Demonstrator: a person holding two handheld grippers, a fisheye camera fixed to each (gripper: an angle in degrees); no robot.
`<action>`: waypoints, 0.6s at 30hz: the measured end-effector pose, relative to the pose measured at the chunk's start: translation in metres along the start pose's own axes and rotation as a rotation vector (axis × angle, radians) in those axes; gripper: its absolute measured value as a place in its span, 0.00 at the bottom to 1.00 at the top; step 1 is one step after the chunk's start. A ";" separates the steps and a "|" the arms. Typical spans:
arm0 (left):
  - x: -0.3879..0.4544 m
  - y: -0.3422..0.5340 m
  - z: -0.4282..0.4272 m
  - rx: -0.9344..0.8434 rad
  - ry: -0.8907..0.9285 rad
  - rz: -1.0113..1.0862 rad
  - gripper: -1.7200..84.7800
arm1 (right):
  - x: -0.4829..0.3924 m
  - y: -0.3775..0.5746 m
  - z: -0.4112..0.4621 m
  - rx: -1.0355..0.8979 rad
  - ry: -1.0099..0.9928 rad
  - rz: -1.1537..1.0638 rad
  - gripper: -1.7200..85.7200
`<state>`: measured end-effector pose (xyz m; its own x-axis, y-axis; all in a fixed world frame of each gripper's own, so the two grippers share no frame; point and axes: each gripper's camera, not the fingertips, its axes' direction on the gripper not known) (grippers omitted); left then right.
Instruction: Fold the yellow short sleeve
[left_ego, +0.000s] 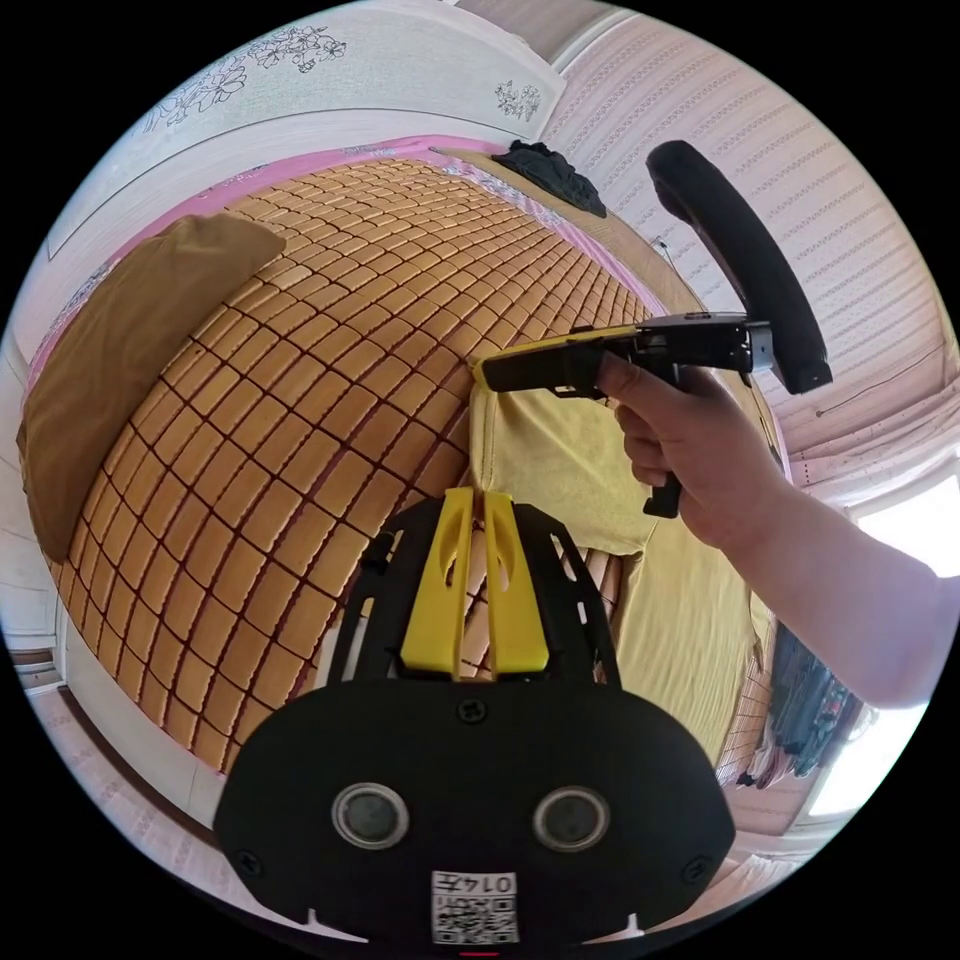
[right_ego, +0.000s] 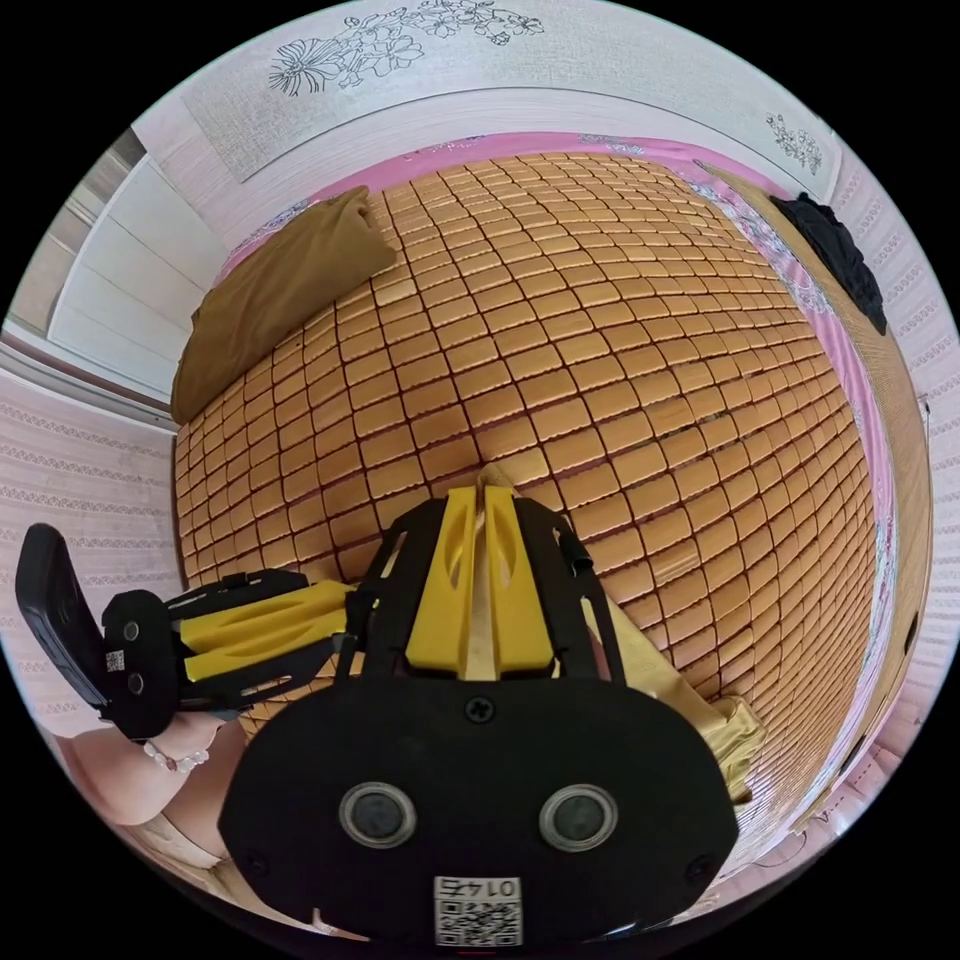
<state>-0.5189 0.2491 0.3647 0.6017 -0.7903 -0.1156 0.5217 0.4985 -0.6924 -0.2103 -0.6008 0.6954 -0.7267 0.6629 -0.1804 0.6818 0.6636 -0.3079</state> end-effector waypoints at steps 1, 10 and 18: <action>-0.001 0.001 0.000 0.007 0.004 -0.001 0.01 | 0.003 0.001 0.000 0.007 -0.010 0.003 0.02; 0.011 0.003 -0.005 0.025 0.030 0.036 0.01 | 0.059 0.047 -0.034 0.189 -0.195 0.155 0.02; 0.098 0.015 -0.037 0.217 0.167 0.361 0.01 | 0.128 0.166 -0.131 0.469 -0.237 0.405 0.02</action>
<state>-0.4748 0.1654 0.3165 0.6718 -0.5896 -0.4484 0.4212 0.8020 -0.4235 -0.1790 -0.3601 0.7434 -0.4561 0.6983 -0.5517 0.8350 0.1214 -0.5367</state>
